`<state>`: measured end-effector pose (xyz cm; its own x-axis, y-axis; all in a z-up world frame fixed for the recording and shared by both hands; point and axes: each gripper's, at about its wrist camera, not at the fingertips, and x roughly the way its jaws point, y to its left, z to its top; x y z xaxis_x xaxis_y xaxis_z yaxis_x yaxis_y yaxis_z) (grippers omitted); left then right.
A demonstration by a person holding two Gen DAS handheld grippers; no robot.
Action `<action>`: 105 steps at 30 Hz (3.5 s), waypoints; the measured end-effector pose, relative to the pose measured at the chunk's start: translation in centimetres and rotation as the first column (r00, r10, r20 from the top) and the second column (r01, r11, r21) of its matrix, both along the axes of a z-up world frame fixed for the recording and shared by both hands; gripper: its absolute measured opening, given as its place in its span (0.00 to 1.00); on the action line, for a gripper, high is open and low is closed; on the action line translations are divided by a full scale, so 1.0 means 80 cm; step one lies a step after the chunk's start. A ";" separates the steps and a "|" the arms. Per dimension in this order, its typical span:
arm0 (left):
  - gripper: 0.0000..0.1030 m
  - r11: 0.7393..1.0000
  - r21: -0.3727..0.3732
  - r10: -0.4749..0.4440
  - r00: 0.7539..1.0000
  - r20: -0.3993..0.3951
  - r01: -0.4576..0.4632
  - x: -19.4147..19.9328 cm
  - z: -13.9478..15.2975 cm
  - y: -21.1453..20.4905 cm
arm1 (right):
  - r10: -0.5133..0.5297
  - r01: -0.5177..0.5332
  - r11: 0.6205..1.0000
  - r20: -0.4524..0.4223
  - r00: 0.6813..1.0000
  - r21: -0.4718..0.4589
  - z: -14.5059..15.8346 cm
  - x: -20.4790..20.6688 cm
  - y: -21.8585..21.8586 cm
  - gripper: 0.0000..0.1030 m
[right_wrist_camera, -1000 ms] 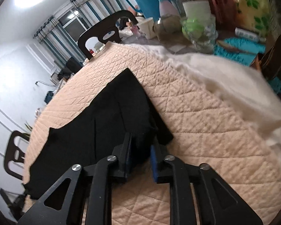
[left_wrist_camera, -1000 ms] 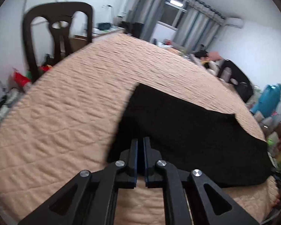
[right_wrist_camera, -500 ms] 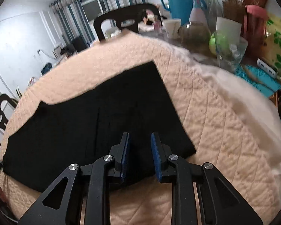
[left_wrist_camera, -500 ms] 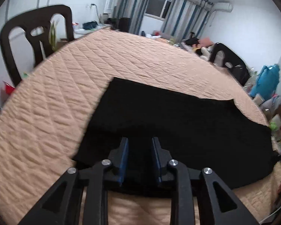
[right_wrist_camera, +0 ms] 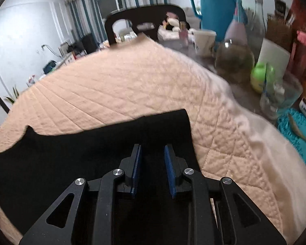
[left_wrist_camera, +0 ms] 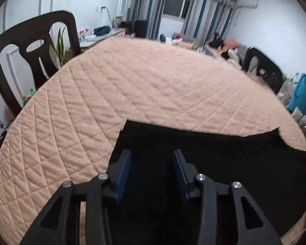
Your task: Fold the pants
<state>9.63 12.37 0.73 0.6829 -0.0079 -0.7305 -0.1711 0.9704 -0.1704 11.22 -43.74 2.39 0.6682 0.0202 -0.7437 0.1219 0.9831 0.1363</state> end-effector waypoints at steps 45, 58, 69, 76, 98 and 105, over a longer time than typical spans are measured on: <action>0.45 0.985 0.083 -0.152 0.988 -0.021 0.153 -0.047 0.003 -0.051 | -0.010 0.009 1.000 0.040 0.999 0.013 0.002 -0.104 -0.009 0.22; 0.47 0.984 0.100 -0.146 0.989 -0.033 0.149 -0.045 0.001 -0.054 | -0.022 0.020 0.999 0.055 0.998 0.046 0.000 -0.106 -0.018 0.21; 0.47 0.996 0.072 -0.057 0.998 -0.023 0.059 -0.058 0.004 -0.023 | -0.035 0.035 0.999 0.043 0.998 -0.003 0.001 -0.111 -0.013 0.22; 0.50 0.998 0.052 -0.035 0.999 -0.005 0.035 -0.078 0.015 -0.019 | 0.014 -0.016 1.000 0.084 0.996 0.014 0.022 -0.114 0.015 0.23; 0.56 0.995 -0.029 -0.092 0.995 0.046 0.094 -0.134 0.049 -0.038 | 0.212 -0.225 0.974 0.207 0.955 0.039 0.096 -0.163 0.087 0.35; 0.58 0.999 -0.044 -0.027 0.998 -0.059 0.024 -0.120 0.005 -0.023 | 0.172 -0.178 0.983 0.115 0.978 0.045 0.047 -0.145 0.084 0.36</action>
